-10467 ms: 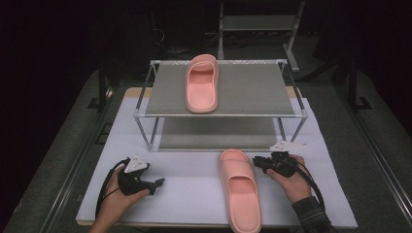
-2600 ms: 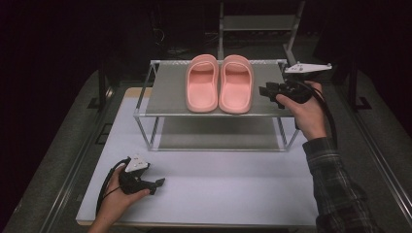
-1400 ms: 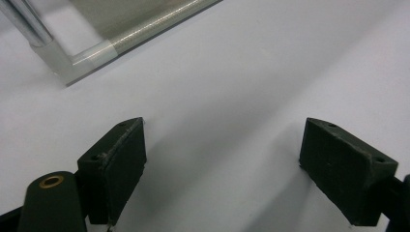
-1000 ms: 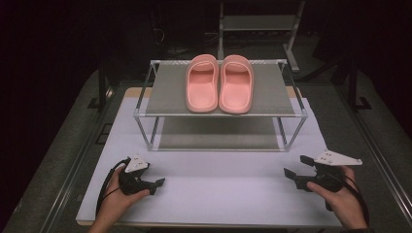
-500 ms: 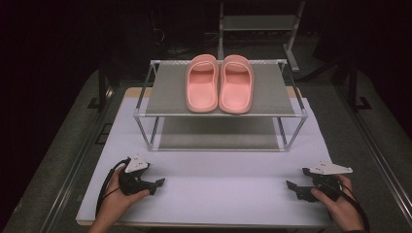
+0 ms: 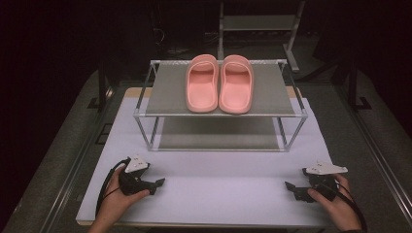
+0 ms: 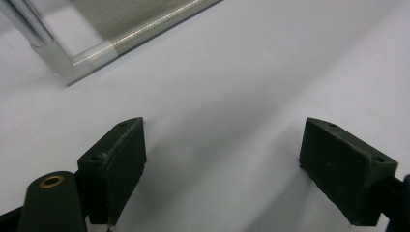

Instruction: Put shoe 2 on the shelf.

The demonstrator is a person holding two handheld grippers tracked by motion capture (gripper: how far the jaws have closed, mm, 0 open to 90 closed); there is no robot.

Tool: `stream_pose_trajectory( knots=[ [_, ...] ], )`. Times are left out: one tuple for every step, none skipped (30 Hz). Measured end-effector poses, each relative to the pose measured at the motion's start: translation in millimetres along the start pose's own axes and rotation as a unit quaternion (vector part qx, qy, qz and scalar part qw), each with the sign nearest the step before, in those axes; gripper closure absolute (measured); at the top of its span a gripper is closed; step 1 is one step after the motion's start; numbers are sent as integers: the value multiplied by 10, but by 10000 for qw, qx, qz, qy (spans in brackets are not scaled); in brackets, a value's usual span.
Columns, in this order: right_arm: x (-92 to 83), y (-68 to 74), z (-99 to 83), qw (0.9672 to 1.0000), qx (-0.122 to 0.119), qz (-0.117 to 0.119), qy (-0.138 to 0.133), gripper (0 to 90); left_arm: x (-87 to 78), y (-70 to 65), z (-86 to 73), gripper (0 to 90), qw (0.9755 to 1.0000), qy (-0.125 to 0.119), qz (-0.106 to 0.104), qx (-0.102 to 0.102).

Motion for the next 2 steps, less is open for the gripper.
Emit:
stream_pose_trajectory(
  knots=[
    [0, 0, 0, 10000, -3, -12, 2, 158, 0, 0, 0, 157, 10000, 1, 0, 0],
    [1, -2, -1, 10000, -4, -41, 11, 146, -2, 0, 0, 157, 10000, 9, -4, 1]
  ],
)
Point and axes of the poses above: each handheld gripper's, and its own axes: x roughly forward along the jaws, z roughly out of its top, y roughly to its left, the point moved 5 cm from there along x, roughly forward along the jaws, and after that the axes turned 7 degrees about -x, right-handed, at the moved point
